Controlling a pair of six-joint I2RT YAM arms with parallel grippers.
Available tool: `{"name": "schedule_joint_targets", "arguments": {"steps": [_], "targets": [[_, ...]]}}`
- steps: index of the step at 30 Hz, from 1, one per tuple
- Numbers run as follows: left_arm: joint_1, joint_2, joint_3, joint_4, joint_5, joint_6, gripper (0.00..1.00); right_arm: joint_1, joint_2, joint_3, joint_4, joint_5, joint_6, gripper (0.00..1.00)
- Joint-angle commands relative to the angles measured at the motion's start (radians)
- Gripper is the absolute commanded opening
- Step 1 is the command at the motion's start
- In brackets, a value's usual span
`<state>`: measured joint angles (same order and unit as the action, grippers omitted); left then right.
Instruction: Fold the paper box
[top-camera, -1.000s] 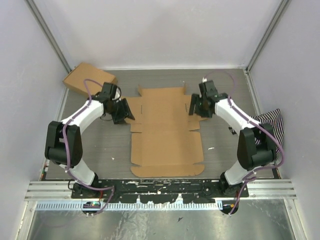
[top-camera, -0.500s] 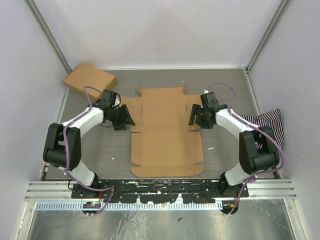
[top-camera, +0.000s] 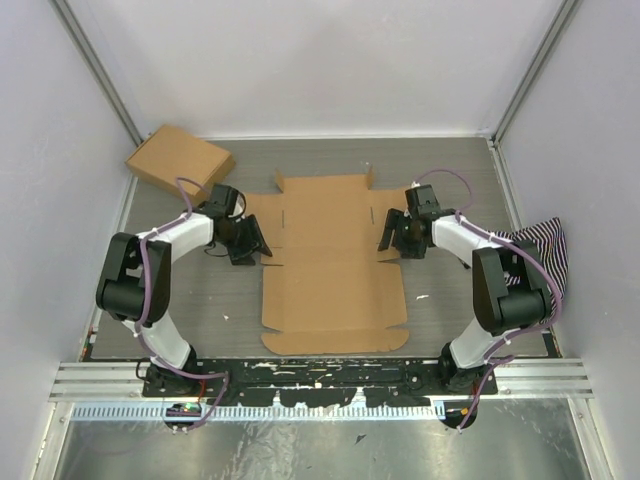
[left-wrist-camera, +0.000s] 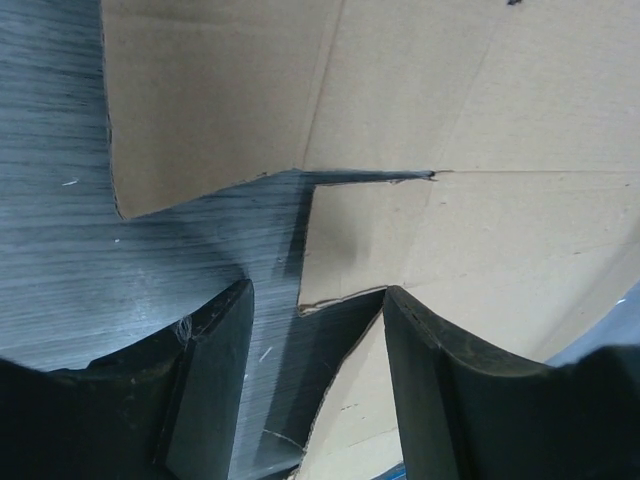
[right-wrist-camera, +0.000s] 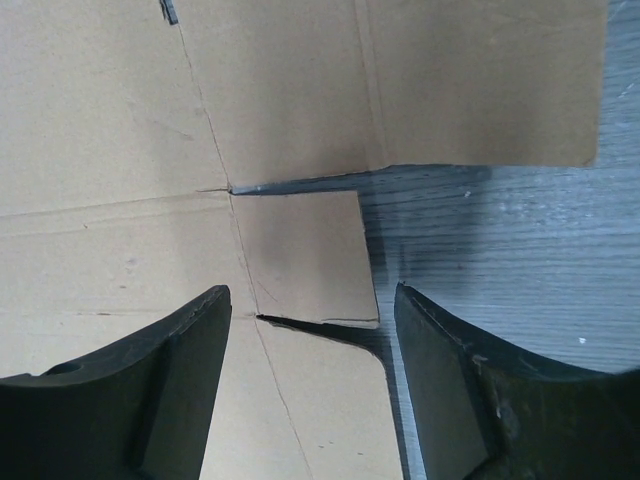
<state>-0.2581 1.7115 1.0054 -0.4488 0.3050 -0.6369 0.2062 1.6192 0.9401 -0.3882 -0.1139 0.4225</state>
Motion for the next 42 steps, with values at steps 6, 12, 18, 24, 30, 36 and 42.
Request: {"name": "schedule_joint_targets", "arguments": {"steps": [6, 12, 18, 24, 30, 36, 42], "targets": [[-0.017, 0.048, 0.04, 0.028, 0.029, -0.01, 0.59, 0.001, 0.023, 0.009, 0.06, -0.073, 0.006, 0.7], [-0.047, 0.059, 0.071, 0.028, 0.047, -0.021, 0.57, 0.0, 0.01, 0.017, 0.062, -0.11, 0.002, 0.68], [-0.057, 0.034, 0.096, -0.002, 0.046, -0.019, 0.56, 0.001, -0.015, 0.034, 0.045, -0.127, 0.001, 0.66], [-0.087, 0.013, 0.149, -0.032, 0.023, -0.014, 0.55, 0.005, -0.04, 0.056, 0.031, -0.133, 0.005, 0.66], [-0.148, 0.049, 0.224, -0.062, -0.01, -0.007, 0.55, 0.024, -0.044, 0.082, 0.012, -0.104, 0.004, 0.65], [-0.184, 0.1, 0.263, -0.064, -0.006, -0.01, 0.54, 0.06, -0.018, 0.13, -0.008, -0.088, -0.005, 0.65], [-0.211, 0.137, 0.285, -0.05, 0.002, -0.019, 0.54, 0.118, 0.029, 0.171, -0.006, -0.081, 0.004, 0.65]]}}
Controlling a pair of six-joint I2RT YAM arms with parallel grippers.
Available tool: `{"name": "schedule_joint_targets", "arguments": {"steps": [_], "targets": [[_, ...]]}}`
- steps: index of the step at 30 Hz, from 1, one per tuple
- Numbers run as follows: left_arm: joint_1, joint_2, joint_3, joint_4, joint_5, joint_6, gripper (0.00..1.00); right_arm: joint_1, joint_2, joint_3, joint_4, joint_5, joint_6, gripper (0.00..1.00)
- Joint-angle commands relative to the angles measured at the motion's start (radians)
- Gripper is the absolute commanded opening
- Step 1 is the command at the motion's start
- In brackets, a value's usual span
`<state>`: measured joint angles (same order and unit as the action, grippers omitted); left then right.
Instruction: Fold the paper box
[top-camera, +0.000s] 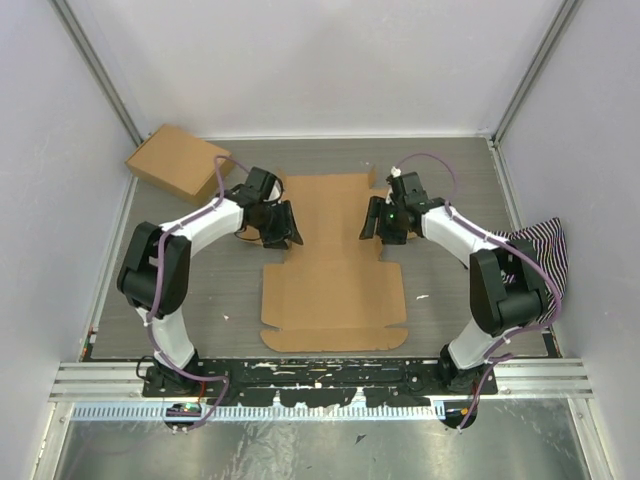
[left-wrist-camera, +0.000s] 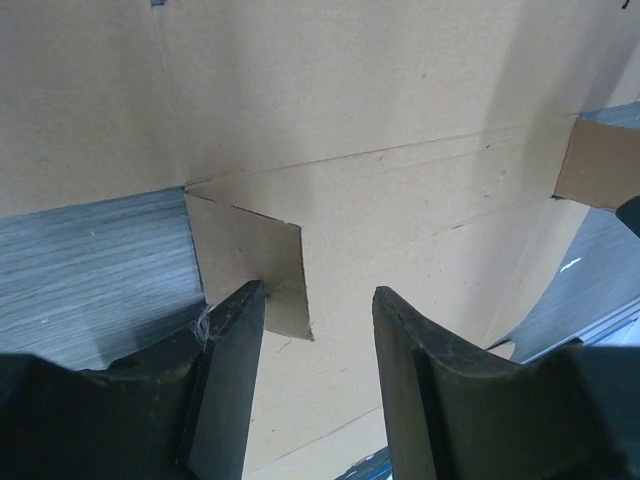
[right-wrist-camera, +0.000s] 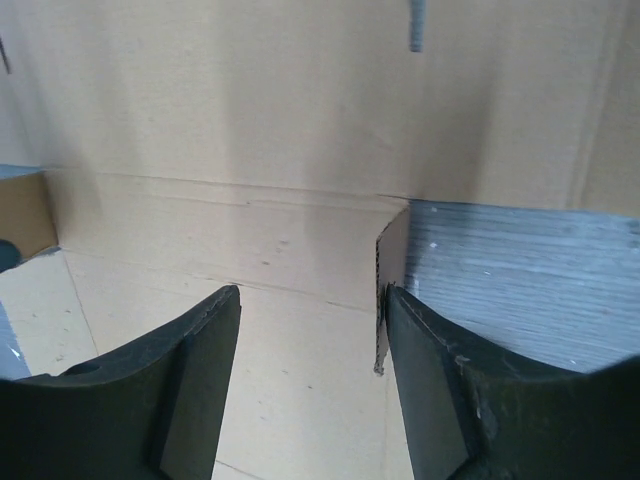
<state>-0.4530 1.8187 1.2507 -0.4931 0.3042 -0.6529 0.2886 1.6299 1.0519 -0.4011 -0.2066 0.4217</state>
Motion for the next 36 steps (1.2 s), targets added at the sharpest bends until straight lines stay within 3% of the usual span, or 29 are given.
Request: {"name": "schedule_joint_targets", "arguments": {"steps": [1, 13, 22, 30, 36], "targets": [[-0.018, 0.037, 0.044, -0.002, 0.006, -0.005, 0.54, 0.046, 0.031, 0.065, 0.008, 0.014, 0.007, 0.65], [-0.047, 0.151, 0.102, 0.013, 0.023, -0.029, 0.54, 0.131, 0.226, 0.106, 0.031, 0.049, 0.04, 0.62], [-0.047, 0.167, 0.169, -0.082, -0.026, 0.017, 0.55, 0.144, 0.182, 0.136, -0.004, 0.109, 0.037, 0.62], [-0.032, 0.142, 0.405, -0.228, -0.187, 0.094, 0.57, 0.135, 0.075, 0.268, -0.123, 0.287, -0.011, 0.63], [0.067, 0.278, 0.65, -0.287, -0.221, 0.099, 0.56, 0.054, 0.055, 0.349, -0.158, 0.3, -0.02, 0.65]]}}
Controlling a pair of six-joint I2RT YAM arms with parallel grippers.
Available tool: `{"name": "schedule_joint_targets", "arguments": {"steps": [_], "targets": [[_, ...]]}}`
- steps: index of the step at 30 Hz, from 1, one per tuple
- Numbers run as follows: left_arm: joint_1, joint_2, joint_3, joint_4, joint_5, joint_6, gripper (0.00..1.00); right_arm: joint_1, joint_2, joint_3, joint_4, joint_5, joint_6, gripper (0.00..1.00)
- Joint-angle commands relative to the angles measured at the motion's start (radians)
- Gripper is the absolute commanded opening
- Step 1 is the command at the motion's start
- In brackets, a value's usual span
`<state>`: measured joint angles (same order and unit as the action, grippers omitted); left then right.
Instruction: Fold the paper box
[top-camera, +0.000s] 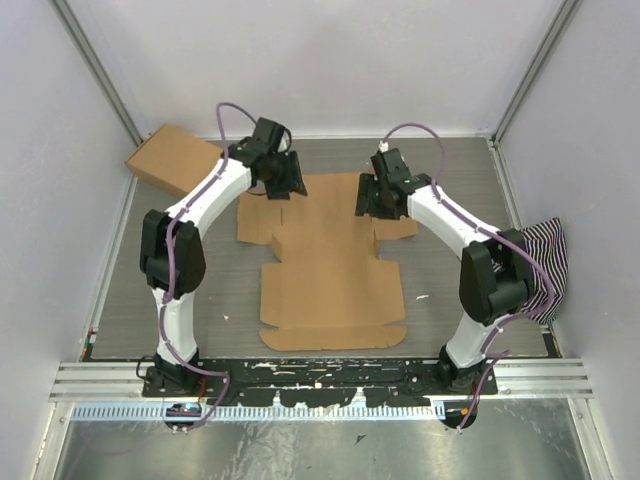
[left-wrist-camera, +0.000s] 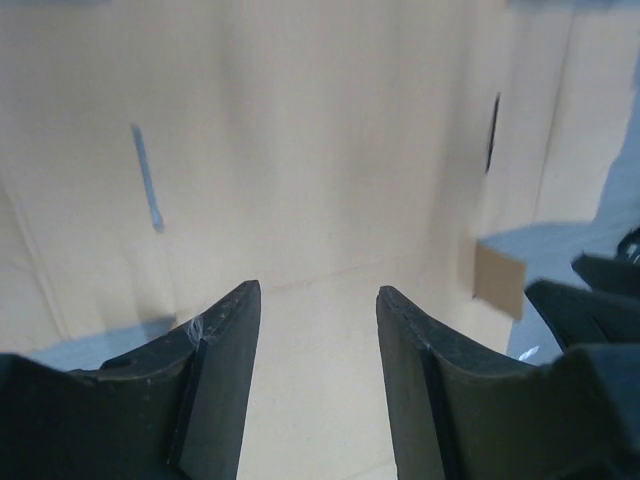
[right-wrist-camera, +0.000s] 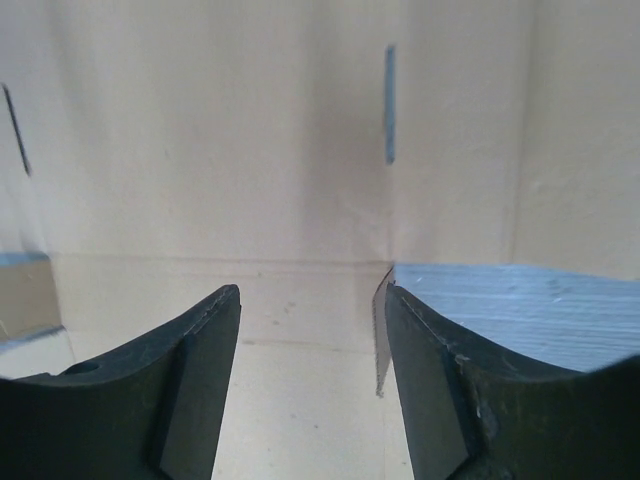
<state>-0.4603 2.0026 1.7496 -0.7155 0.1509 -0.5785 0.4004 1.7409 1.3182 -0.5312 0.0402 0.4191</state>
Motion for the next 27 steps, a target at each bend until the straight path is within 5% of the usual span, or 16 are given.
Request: {"name": "schedule_joint_targets", "arguments": {"steps": [1, 11, 27], "targets": [[0.09, 0.124, 0.205, -0.09, -0.078, 0.027, 0.56, -0.07, -0.054, 0.095, -0.032, 0.048, -0.02, 0.65], [0.158, 0.463, 0.719, -0.284, -0.182, 0.066, 0.54, -0.119, -0.051, 0.104, -0.023, 0.027, -0.062, 0.65], [0.195, 0.588, 0.75, -0.117, -0.102, -0.001, 0.43, -0.176, -0.035, 0.078, 0.009, -0.062, -0.083, 0.64]]}}
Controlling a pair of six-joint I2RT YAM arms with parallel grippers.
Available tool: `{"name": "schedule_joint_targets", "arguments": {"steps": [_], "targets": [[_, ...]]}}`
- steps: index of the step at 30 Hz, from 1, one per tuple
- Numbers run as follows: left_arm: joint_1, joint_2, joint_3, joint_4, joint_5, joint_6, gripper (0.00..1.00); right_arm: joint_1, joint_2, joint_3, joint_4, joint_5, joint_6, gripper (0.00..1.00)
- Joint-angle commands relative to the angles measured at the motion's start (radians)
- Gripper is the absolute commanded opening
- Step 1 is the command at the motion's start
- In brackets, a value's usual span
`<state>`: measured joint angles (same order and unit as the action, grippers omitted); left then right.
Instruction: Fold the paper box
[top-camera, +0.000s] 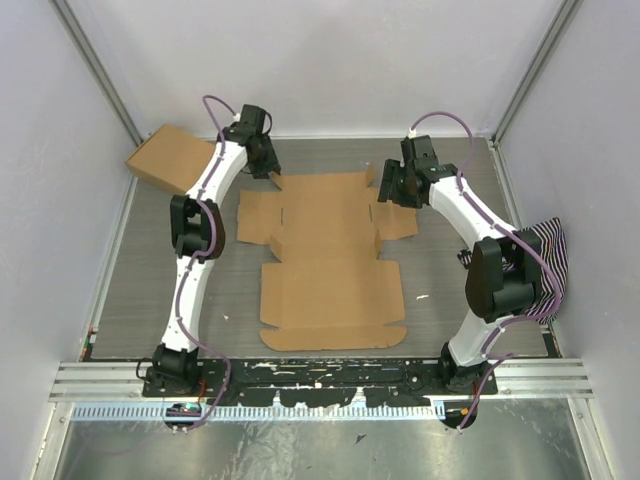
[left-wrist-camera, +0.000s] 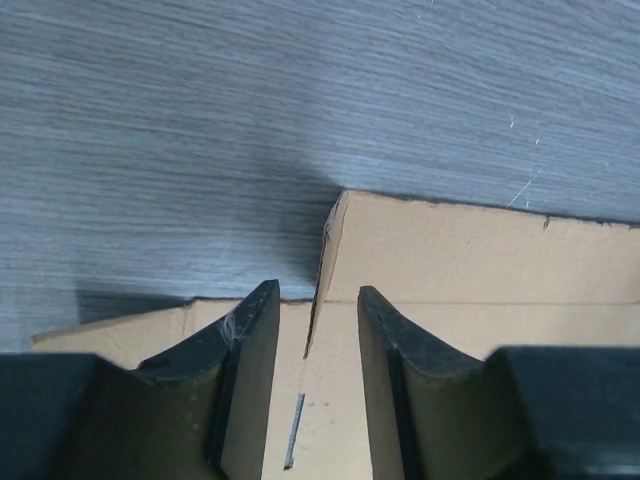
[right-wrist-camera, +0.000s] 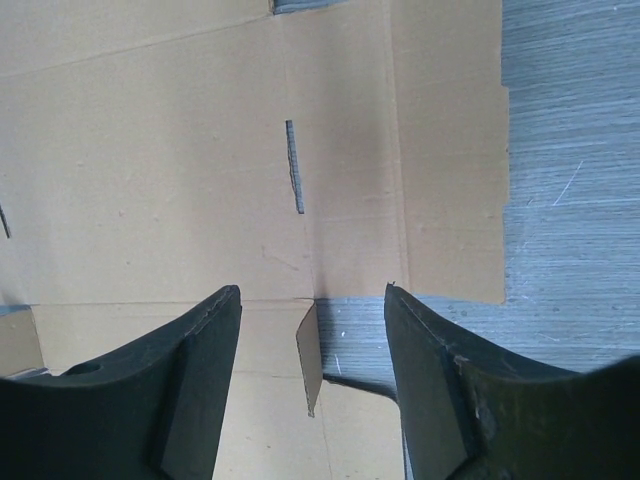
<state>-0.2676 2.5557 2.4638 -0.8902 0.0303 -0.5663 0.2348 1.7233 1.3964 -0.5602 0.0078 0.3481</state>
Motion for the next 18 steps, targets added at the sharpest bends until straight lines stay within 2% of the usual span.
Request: {"name": "schedule_joint_targets", "arguments": {"steps": [1, 3, 7, 9, 10, 11, 15, 18], "targets": [[0.002, 0.039, 0.035, 0.06, 0.02, -0.012, 0.38, -0.011, -0.015, 0.0, 0.039, -0.032, -0.012, 0.64], [0.001, 0.045, 0.037, 0.105, 0.027, -0.009, 0.29, -0.011, -0.012, 0.0, 0.04, -0.04, -0.011, 0.64], [0.002, 0.06, 0.065, 0.117, 0.03, 0.0, 0.23, -0.011, -0.005, 0.013, 0.037, -0.056, -0.009, 0.63], [0.001, 0.064, 0.071, 0.118, 0.031, 0.007, 0.13, -0.01, -0.004, 0.022, 0.031, -0.057, -0.008, 0.63], [0.002, 0.062, 0.071, 0.118, 0.032, 0.009, 0.02, -0.011, -0.004, 0.029, 0.028, -0.057, -0.008, 0.63], [0.002, 0.061, 0.07, 0.118, 0.034, 0.013, 0.0, -0.011, -0.004, 0.034, 0.024, -0.056, -0.008, 0.63], [0.002, 0.026, 0.055, 0.117, 0.035, 0.04, 0.0, -0.012, -0.007, 0.048, 0.017, -0.057, -0.003, 0.63], [-0.002, -0.068, -0.03, 0.177, 0.034, 0.071, 0.0, -0.011, -0.015, 0.056, 0.012, -0.058, -0.001, 0.62]]}}
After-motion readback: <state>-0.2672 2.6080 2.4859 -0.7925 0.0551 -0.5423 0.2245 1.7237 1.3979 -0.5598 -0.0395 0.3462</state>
